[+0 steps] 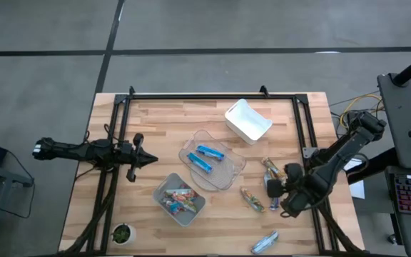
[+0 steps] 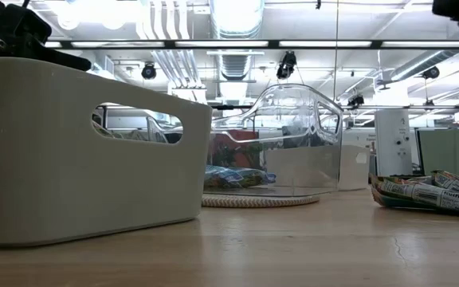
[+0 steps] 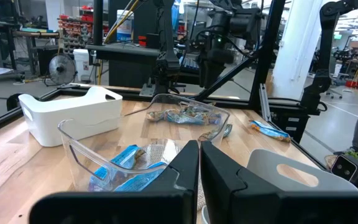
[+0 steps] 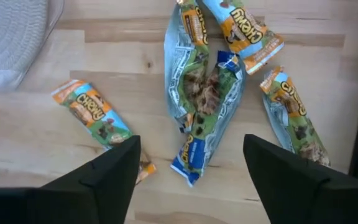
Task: Pick and place Granola Bars by type
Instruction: Put the blue granola bar into the transparent bin
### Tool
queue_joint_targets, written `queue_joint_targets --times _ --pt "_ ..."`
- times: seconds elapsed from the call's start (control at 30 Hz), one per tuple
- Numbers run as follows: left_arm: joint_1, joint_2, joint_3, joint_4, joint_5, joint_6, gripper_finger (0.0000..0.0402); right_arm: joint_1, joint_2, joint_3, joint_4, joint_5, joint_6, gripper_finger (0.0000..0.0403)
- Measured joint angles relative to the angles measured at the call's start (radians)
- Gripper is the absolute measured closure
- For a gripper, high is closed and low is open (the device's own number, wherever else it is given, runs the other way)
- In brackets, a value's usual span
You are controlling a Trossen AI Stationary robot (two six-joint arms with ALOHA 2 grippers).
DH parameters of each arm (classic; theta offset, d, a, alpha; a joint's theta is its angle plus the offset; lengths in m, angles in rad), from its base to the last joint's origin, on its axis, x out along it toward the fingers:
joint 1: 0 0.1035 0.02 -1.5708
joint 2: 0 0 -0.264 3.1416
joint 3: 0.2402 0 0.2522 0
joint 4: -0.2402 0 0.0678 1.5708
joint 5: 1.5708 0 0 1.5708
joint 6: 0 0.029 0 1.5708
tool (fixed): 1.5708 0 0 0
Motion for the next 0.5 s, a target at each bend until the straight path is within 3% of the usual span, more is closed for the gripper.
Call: queue_joint_targets --times 0.23,0.5 --pt "0.000 0.000 0.000 0.000 0.000 0.000 0.0401 -0.014 0.000 -0.053 0.056 -0.050 -0.012 0.0107" --pt "0.000 0.000 0.000 0.000 0.000 0.000 0.0401 -0.017 0.000 -0.130 0.163 -0.071 -0.003 0.0114"
